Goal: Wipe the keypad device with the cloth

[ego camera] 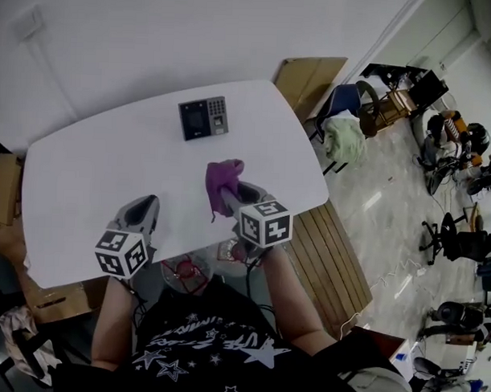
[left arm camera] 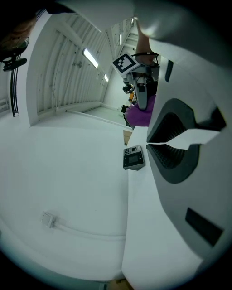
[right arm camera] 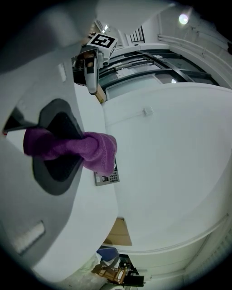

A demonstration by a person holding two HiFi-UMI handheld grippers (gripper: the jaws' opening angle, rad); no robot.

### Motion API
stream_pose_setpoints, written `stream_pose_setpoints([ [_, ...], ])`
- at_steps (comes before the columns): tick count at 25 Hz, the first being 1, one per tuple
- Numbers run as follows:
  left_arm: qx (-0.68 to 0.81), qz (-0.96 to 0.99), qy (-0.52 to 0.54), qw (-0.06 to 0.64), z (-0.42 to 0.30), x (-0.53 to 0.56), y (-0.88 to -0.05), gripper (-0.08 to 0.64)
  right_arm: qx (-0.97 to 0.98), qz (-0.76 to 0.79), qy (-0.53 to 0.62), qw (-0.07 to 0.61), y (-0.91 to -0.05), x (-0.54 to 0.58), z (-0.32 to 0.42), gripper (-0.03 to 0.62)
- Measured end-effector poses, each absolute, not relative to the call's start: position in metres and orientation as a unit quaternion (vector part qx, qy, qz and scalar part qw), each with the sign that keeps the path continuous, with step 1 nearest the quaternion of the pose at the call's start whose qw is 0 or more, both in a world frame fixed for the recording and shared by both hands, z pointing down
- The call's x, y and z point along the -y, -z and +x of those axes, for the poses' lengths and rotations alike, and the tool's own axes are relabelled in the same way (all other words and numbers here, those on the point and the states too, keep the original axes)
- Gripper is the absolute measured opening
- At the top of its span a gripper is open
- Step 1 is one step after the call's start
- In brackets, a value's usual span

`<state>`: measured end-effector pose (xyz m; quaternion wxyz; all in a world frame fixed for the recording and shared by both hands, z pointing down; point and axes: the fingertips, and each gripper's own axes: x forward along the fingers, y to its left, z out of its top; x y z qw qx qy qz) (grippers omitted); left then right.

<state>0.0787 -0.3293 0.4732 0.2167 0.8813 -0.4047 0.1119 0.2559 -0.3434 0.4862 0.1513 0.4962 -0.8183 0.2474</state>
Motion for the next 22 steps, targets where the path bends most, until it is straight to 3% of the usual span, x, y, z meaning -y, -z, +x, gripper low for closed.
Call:
stream_pose_setpoints([
  [22, 0.489, 0.841, -0.08, 0.217, 0.113, 0.43, -0.487, 0.018, 0.859, 0.436, -0.205, 0.17, -0.514, 0.492, 0.261, 0.098],
])
